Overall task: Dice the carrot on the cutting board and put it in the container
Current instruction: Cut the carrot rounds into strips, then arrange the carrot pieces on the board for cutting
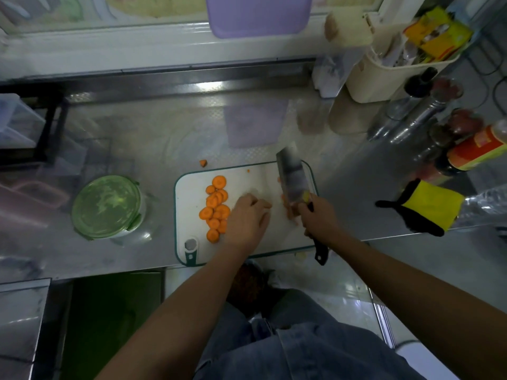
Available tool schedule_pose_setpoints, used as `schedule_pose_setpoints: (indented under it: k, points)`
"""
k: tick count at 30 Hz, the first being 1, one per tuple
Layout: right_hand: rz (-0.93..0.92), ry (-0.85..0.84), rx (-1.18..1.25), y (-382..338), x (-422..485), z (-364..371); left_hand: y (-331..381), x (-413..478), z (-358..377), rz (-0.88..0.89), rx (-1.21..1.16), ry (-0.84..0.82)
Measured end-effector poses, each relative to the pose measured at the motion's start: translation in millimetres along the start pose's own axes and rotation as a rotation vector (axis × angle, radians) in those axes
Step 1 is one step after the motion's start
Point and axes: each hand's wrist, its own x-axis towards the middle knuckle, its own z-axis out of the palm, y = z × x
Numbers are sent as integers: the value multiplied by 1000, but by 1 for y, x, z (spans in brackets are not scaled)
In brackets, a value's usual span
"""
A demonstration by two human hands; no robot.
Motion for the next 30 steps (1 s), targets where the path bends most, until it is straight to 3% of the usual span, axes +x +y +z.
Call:
schedule_pose_setpoints:
  k: [4,8,12,18,21,24,28,30]
  points:
    - [13,52,51,0,2,-5,19,11,11,175,40,-10]
    - [-14,66,17,-1,3,-10,21,17,20,245,132,-121]
    - [-38,80,-20,-1,5,-11,18,21,25,113,48,-144]
    - [-347,101,-324,-8,-6,3,50,33,0,-412,-635,-136]
    - [-391,6,-500,-9,-11,10,44,37,-2,-452,-569,-92]
    - [-440,-43,-436,-8,-12,12,32,36,-3,-548,-576,-40]
    - [-482,86,-348,1,-3,6,27,34,-3,-616,-634,-25]
    - [-546,37,-337,7,3,6,25,34,-2,-622,-644,-29]
